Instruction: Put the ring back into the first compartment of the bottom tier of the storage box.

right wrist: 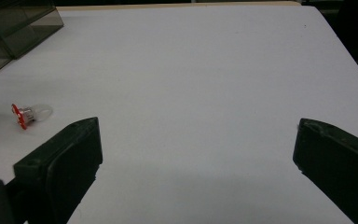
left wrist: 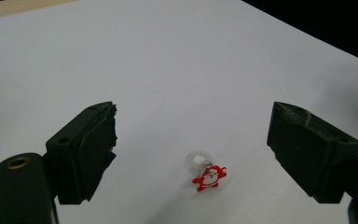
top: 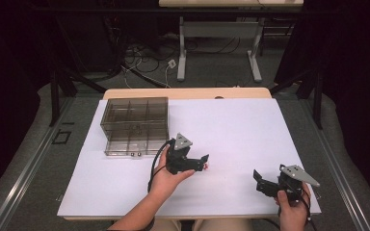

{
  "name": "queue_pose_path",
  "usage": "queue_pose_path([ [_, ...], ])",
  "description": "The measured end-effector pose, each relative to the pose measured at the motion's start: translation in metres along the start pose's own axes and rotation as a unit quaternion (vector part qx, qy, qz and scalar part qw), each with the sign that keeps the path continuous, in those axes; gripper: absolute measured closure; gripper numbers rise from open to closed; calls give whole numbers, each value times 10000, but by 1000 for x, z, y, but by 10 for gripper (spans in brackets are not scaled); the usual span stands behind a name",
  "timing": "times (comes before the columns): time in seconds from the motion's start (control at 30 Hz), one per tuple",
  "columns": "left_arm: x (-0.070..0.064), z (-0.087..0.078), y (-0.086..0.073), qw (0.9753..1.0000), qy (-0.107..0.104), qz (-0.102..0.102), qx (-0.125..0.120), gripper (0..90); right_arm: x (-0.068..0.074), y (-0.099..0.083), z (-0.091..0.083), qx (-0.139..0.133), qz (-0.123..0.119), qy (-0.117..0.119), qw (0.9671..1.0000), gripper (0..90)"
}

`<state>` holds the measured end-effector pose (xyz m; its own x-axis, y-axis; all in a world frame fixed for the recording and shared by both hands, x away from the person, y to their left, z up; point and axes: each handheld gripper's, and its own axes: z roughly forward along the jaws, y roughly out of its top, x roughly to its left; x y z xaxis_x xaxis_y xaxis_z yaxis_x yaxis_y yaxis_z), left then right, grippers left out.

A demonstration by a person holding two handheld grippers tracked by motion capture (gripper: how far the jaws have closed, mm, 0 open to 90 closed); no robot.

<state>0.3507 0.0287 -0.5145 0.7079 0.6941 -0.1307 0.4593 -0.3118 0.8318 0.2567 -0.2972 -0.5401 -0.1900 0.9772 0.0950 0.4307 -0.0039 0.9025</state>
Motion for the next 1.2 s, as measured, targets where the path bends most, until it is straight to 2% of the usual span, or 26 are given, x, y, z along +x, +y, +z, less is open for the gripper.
queue_pose_path([
  [0.37,1,10,-5,9999,-8,-107,132,163,0,0,0,49,-6,24,10000,17],
  [0.43,1,12,-6,9997,-31,-192,173,166,0,0,0,31,-1,29,10000,18],
  [0.67,2,17,-9,9992,-39,-272,281,206,-1,0,0,40,-2,33,10000,20],
  [0.73,3,18,-10,9992,-56,-198,354,216,-1,0,1,36,2,31,10000,25],
  [0.83,3,21,-11,9990,-60,-211,401,237,-1,0,1,38,-7,36,10000,25],
  [0.9,1,23,-13,9986,-80,-314,414,254,-1,0,1,45,-12,34,10000,26],
  [1.07,1,27,-15,9986,-88,-217,477,274,-1,0,1,51,-2,54,10000,27],
  [1.2,0,29,-16,9982,-103,-223,543,290,-2,0,1,63,-48,38,10000,27],
])
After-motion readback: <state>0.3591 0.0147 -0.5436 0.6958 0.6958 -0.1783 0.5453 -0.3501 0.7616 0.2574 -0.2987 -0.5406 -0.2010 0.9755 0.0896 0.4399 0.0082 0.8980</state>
